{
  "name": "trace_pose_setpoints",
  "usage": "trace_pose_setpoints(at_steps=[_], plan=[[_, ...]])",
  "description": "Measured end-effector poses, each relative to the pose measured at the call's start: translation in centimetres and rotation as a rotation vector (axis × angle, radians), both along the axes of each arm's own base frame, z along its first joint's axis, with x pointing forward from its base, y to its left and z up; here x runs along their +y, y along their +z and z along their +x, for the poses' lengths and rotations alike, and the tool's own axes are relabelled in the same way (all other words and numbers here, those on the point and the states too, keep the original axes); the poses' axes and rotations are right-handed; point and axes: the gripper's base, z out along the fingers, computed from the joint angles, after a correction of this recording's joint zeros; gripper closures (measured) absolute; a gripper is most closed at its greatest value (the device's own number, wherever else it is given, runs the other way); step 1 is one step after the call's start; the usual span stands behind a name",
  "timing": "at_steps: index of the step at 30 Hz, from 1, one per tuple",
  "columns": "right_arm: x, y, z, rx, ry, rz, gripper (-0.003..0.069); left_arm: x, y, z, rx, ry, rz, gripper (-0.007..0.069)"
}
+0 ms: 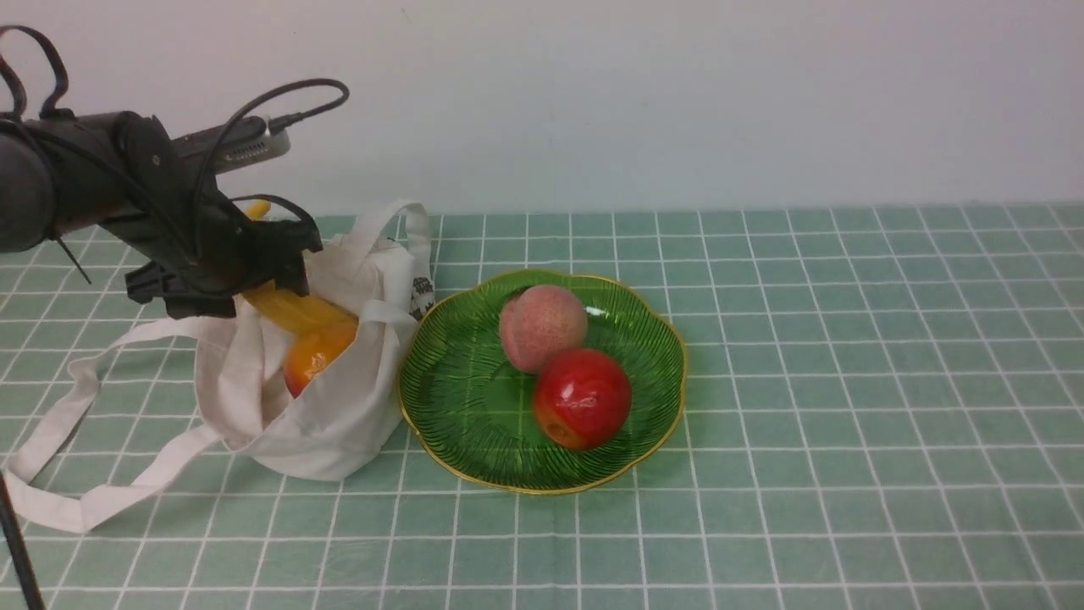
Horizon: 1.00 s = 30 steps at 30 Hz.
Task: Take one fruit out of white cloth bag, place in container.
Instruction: 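Reach into the white bag and grasp the banana with the left gripper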
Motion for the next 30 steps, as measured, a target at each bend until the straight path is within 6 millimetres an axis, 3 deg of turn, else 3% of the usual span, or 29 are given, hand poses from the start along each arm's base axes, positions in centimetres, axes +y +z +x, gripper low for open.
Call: trace_pose_setpoints(at_steps=[4,6,10,11,13,15,16,23,26,29,30], plan=[[0.0,0.0,0.0,0.0,0.0,0.0,0.0674,0.0,-1.3,0.4,0.004,0.004,-0.001,0.0113],[0.0,0.0,0.0,0.0,0.0,0.0,0.0674,0.0,-1.2,0.6,-0.016,0.007,-0.001,0.0176],[0.0,0.0,0.0,0.0,0.0,0.0,0.0674,0.1,-0.7,0.5,-0.026,0.0,0.01,0.0373],[0.0,0.0,0.0,0.0,0.0,0.0,0.0674,0.1,-0.7,0.5,-0.027,0.0,0.01,0.0385],[0.0,0.0,0.0,0.0,0.0,0.0,0.0674,0.2,0.7,0.0,-0.035,-0.025,0.036,0.0537],[0.0,0.0,0.0,0.0,0.0,0.0,0.0674,0.2,1.5,-0.2,-0.041,-0.04,0.052,0.0576],[0.0,0.0,0.0,0.0,0.0,0.0,0.0674,0.3,3.1,-0.8,-0.056,-0.062,0.076,0.061],[0.0,0.0,0.0,0.0,0.0,0.0,0.0674,0.4,8.9,-3.2,-0.145,-0.1,0.116,0.0632],[0.0,0.0,0.0,0.0,0.0,0.0,0.0674,0.4,9.1,-3.3,-0.153,-0.1,0.117,0.0627],[0.0,0.0,0.0,0.0,0.0,0.0,0.0674,0.4,8.3,-2.9,-0.134,-0.1,0.115,0.0596],[0.0,0.0,0.0,0.0,0.0,0.0,0.0674,0.4,7.1,-2.4,-0.11,-0.092,0.109,0.0554]])
